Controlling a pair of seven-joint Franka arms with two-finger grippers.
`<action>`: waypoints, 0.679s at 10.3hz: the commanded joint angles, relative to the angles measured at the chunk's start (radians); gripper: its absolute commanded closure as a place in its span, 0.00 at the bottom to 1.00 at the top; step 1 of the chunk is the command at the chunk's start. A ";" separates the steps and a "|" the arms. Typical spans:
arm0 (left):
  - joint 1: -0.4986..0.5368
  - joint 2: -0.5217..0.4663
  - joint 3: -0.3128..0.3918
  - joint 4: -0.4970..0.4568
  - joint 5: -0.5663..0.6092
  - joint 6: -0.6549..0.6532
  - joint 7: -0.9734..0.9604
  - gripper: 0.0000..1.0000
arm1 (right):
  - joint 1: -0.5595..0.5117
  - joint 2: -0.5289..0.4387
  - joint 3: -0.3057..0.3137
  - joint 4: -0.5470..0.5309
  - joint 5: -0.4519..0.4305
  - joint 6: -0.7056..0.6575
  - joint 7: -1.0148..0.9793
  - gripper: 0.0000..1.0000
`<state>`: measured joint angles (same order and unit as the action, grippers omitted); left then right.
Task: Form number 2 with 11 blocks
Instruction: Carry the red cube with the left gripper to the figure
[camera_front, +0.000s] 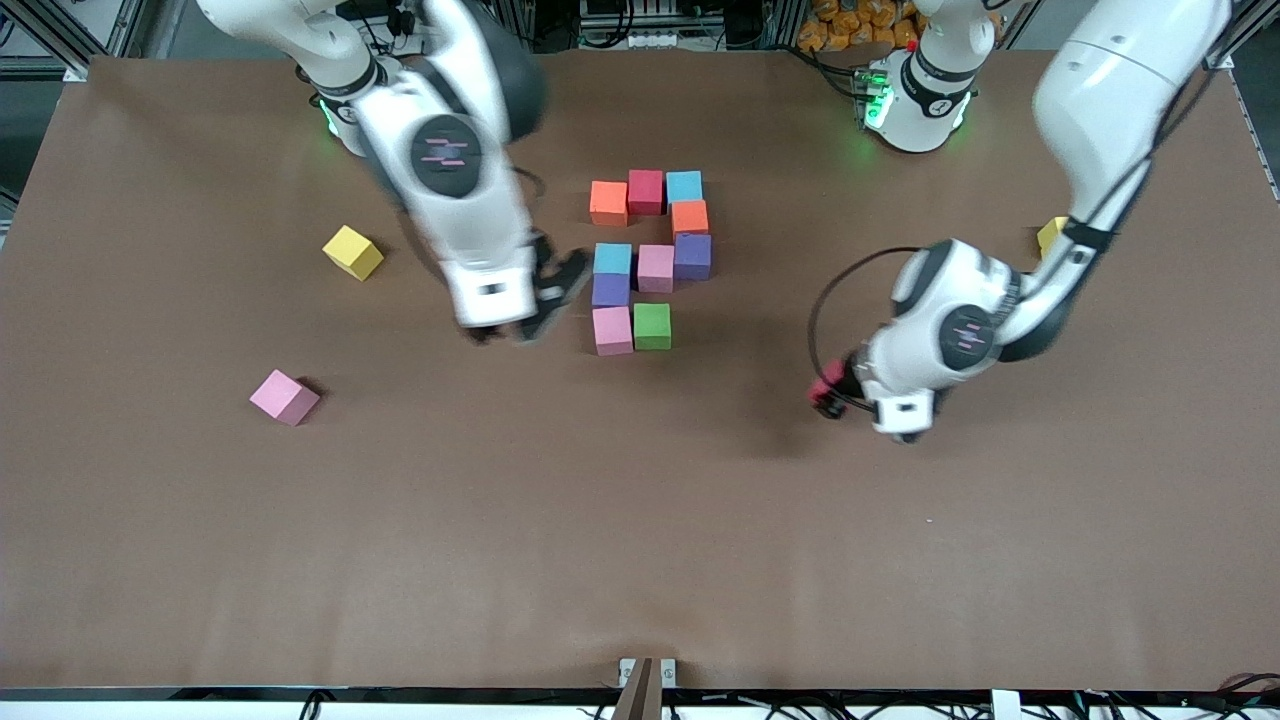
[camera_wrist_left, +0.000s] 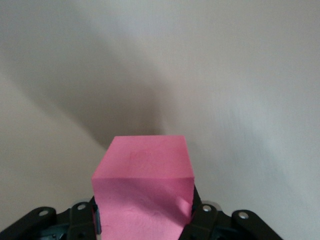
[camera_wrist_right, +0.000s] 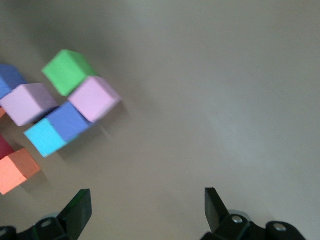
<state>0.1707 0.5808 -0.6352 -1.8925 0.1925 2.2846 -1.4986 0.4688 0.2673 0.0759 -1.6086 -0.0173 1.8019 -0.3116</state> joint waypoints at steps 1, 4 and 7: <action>-0.112 0.010 0.005 0.007 -0.013 0.045 -0.244 0.69 | -0.227 -0.101 0.031 -0.018 0.013 -0.067 0.057 0.00; -0.221 0.039 0.006 0.000 -0.007 0.111 -0.576 0.69 | -0.514 -0.112 0.028 0.050 0.022 -0.124 0.120 0.00; -0.266 0.053 0.008 -0.008 -0.011 0.118 -0.789 0.70 | -0.608 -0.140 -0.026 0.067 0.023 -0.160 0.219 0.00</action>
<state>-0.0973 0.6283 -0.6343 -1.8962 0.1923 2.3899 -2.2109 -0.1349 0.1527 0.0691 -1.5550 -0.0108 1.6767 -0.1583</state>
